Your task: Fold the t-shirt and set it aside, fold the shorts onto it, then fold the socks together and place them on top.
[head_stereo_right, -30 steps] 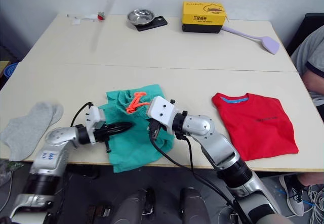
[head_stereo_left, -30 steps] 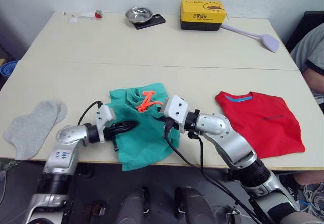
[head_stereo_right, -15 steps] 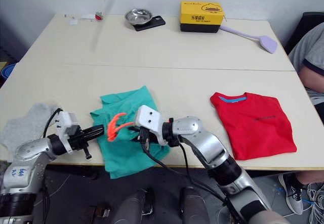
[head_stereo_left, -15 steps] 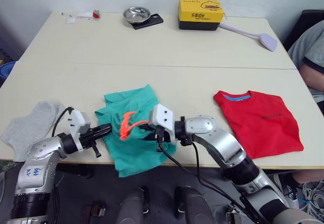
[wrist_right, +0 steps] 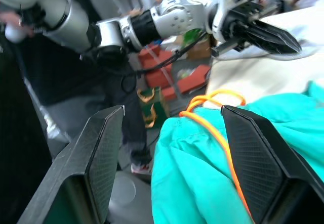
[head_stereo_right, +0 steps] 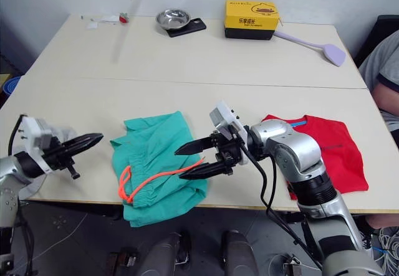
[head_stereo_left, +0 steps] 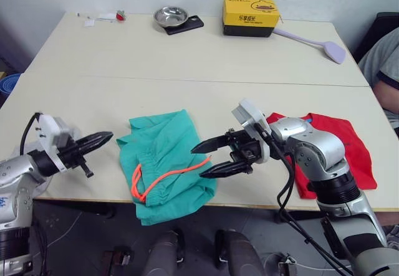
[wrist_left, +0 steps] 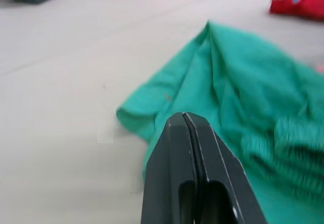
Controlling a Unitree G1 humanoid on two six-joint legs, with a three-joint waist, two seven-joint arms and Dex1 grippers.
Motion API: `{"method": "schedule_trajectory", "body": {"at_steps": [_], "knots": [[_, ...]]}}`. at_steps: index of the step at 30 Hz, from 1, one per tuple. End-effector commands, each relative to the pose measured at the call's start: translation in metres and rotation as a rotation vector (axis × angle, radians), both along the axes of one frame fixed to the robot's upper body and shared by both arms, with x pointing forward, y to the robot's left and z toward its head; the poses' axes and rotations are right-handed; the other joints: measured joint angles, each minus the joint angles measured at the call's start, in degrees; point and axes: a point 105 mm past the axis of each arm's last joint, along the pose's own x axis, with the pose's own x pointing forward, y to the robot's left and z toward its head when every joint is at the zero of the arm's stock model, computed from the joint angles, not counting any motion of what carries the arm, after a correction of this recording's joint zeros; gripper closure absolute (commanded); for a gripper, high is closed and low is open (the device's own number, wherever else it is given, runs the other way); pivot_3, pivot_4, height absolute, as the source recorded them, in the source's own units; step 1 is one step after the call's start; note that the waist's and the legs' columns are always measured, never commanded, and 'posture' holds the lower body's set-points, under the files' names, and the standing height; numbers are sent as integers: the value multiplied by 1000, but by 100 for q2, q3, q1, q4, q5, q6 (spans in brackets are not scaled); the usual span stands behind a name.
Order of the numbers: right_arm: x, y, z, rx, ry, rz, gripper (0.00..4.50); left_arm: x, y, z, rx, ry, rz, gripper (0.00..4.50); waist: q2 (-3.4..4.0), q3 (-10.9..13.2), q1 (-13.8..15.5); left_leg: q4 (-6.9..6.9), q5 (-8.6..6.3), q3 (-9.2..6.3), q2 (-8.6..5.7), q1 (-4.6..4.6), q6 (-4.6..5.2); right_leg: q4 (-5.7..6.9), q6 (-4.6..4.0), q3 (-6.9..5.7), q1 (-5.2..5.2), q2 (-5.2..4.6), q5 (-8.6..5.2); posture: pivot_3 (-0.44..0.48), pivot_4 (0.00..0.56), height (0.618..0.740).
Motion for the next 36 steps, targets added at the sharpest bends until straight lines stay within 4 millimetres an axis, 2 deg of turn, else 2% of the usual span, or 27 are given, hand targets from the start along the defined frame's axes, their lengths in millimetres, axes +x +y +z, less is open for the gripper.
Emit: {"method": "schedule_trajectory", "body": {"at_steps": [1,3,6,8,12,15,17,19,22,27,29,32,36], "knots": [[20,10,-23,-31,-181,-152,2624,-2,-46,21,-35,-45,-199,4500,0,0,0,-1,11,1,-1,0,-19,0,0,0,0,0,0,0,150,740],[26,17,-40,-68,-289,-187,3380,1,-71,15,-27,-30,-275,4500,1,0,4,0,13,8,-10,1,-20,5,2,2,1,-1,1,0,150,740],[27,27,-53,-58,-343,-204,4454,6,-99,-3,4,5,-354,4500,0,0,-2,11,14,25,-14,0,-9,12,8,6,2,1,4,0,150,740],[24,30,-62,-64,-365,-192,4485,11,-113,-24,74,42,-375,4500,-1,0,-19,18,31,31,-11,-1,22,18,16,10,4,8,8,0,150,740],[8,26,-83,-117,-380,-95,4485,26,-124,-52,137,74,-317,4500,-1,0,6,27,32,36,-6,3,21,16,17,15,3,10,9,0,150,740],[-17,11,-93,-168,-232,38,4485,42,-125,-72,206,74,-226,4500,-1,0,25,39,20,30,-3,3,0,23,19,15,6,8,10,0,150,740],[-21,0,-92,-177,-180,42,4485,48,-120,-78,265,41,-188,4500,-1,0,31,43,19,25,-5,4,2,24,23,16,9,0,14,0,150,740],[-16,-8,-87,-167,-183,0,4485,52,-116,-71,211,17,-156,4500,1,-1,6,43,17,21,-4,8,6,18,20,16,13,-1,24,0,150,740],[-9,-18,-77,-141,-173,-47,4485,46,-113,-49,89,-32,-191,4500,2,-1,0,36,8,21,3,10,21,17,18,12,8,1,28,0,150,740],[4,-14,-43,15,-107,-119,4485,14,-109,-26,-4,-66,-344,4500,3,0,-6,26,28,16,8,4,-15,10,14,3,4,4,27,0,150,740],[14,-4,-38,40,-102,-169,4485,2,-111,-27,-1,-41,-397,4500,4,0,2,29,27,16,6,4,-15,8,14,3,6,3,27,0,150,740],[34,8,-54,-27,-186,-270,4485,-10,-107,-41,71,7,-396,4500,5,0,-13,31,26,16,5,6,-14,8,14,7,9,2,27,0,150,740],[55,18,-80,-64,-221,-417,4485,-14,-93,-69,148,51,-302,4500,8,2,-1,23,26,19,2,5,-15,6,13,6,4,2,26,0,150,740]]}}
